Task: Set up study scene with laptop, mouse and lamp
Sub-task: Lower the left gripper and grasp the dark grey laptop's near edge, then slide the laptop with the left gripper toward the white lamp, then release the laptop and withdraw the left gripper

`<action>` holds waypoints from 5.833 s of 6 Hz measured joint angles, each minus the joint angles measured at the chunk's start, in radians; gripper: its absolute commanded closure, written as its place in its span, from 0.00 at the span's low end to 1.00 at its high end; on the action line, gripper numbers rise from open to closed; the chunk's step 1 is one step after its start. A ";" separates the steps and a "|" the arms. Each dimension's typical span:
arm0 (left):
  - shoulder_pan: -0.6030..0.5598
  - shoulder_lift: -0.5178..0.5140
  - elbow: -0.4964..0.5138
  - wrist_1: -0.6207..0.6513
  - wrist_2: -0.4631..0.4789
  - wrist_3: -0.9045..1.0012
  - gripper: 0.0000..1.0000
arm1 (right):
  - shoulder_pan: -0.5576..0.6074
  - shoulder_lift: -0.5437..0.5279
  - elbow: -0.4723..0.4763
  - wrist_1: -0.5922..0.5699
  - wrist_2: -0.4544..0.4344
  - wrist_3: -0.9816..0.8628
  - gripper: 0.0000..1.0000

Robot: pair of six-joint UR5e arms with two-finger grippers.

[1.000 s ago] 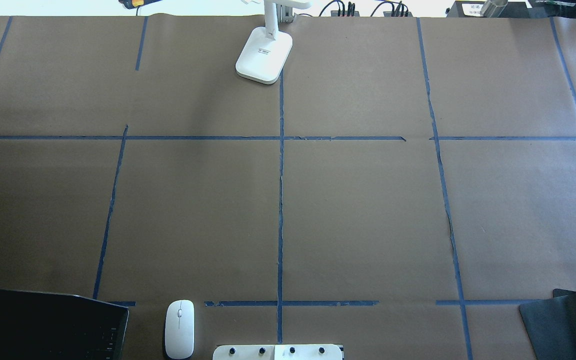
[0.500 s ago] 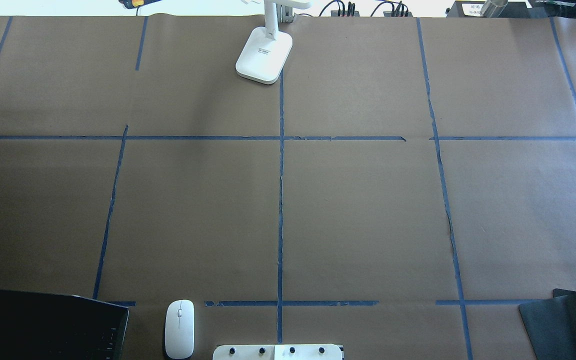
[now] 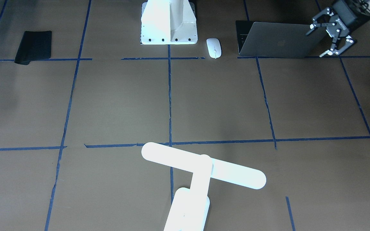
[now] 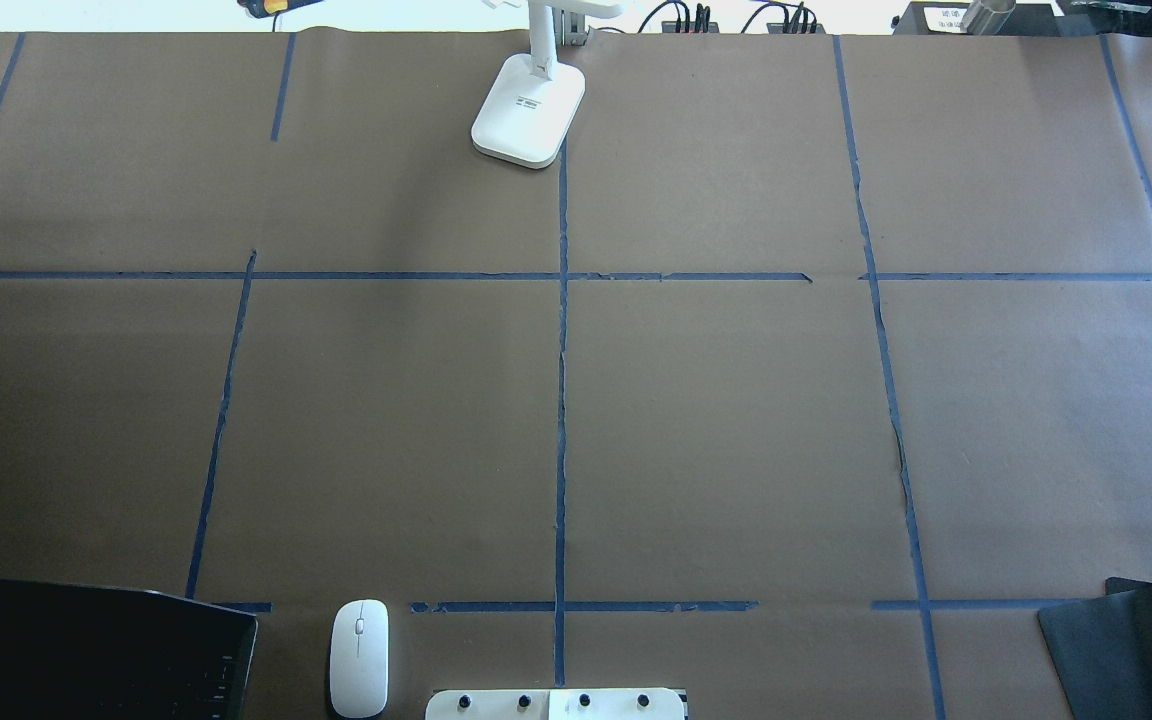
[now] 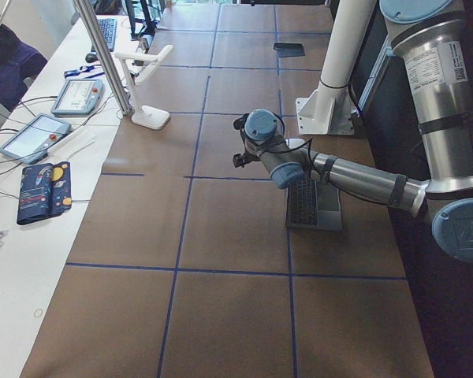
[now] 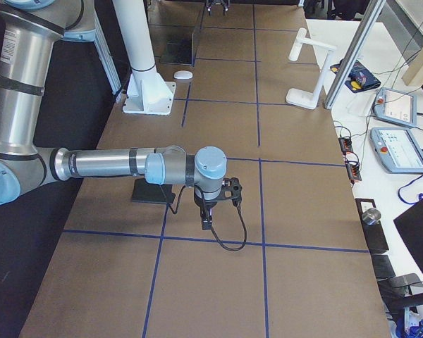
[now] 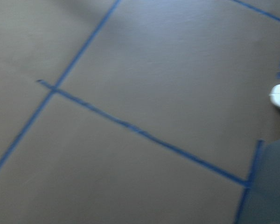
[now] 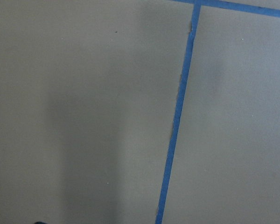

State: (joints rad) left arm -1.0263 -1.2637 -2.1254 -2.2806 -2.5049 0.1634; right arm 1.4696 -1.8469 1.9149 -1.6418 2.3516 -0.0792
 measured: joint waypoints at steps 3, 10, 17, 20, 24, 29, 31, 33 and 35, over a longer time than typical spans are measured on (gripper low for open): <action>0.189 0.041 -0.098 -0.001 0.002 -0.005 0.03 | 0.000 0.000 -0.002 -0.001 0.001 0.001 0.00; 0.295 0.149 -0.099 0.004 0.144 0.106 1.00 | 0.000 0.000 -0.005 -0.001 0.000 -0.002 0.00; -0.012 -0.131 -0.086 0.369 0.092 0.503 1.00 | -0.001 0.000 -0.003 0.000 0.001 -0.002 0.00; -0.022 -0.613 0.139 0.574 0.112 0.507 1.00 | -0.002 0.000 -0.003 0.000 0.002 -0.002 0.00; 0.027 -1.041 0.581 0.518 0.255 0.374 0.93 | -0.005 0.000 -0.004 0.000 0.004 0.000 0.00; 0.069 -1.066 0.669 0.371 0.313 0.212 0.14 | -0.006 0.000 -0.005 0.000 0.008 0.001 0.00; 0.009 -0.992 0.575 0.377 0.285 0.214 0.02 | -0.006 0.000 -0.004 0.000 0.009 0.001 0.00; -0.056 -0.845 0.455 0.424 0.203 0.214 0.01 | -0.006 0.001 -0.004 0.000 0.009 0.002 0.00; -0.080 -0.719 0.319 0.665 0.192 0.213 0.00 | -0.008 0.004 -0.003 0.000 0.009 0.002 0.00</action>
State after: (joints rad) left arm -1.1061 -1.9826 -1.8067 -1.6157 -2.3131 0.3767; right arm 1.4617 -1.8428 1.9119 -1.6414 2.3608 -0.0767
